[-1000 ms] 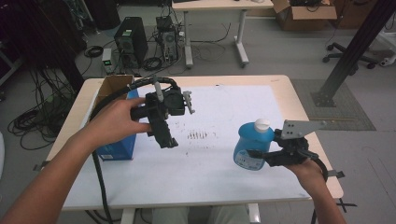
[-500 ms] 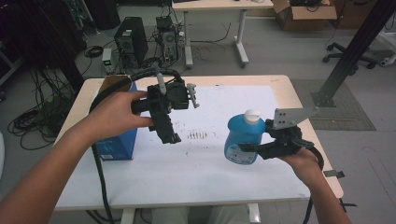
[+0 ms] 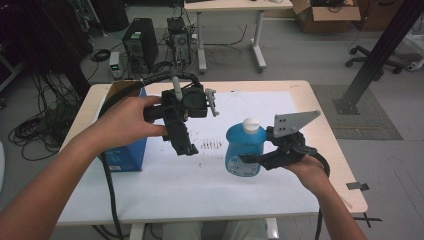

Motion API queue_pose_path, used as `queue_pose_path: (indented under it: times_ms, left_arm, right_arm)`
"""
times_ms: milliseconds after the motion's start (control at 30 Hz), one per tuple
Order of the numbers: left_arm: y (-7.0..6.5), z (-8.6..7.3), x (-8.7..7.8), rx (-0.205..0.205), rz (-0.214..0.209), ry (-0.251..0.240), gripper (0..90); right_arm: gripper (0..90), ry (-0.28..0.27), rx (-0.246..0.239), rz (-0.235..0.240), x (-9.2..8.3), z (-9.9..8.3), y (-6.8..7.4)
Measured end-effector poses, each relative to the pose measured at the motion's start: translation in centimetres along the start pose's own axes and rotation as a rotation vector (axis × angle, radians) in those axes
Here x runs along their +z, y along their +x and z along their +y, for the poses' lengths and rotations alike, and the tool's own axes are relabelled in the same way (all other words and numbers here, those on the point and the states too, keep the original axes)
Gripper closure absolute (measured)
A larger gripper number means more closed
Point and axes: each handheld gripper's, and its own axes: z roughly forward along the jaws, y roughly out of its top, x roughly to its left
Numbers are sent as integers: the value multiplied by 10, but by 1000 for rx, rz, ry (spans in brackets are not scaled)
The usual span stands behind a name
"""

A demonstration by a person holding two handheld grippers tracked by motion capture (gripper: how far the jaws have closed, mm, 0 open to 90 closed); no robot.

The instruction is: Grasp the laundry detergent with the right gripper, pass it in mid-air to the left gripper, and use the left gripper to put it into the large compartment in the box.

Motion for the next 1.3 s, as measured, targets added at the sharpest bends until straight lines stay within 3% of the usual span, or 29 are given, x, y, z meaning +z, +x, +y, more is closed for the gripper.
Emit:
queue_pose_path:
  times_ms: [600,1300]
  left_arm:
    - [-3,5,-4,19,-48,-19,48]
    - [-5,24,1,68,-72,-39,47]
  right_arm:
    - [440,14,-55,83,37,13,4]
    - [440,27,-75,113,52,20,6]
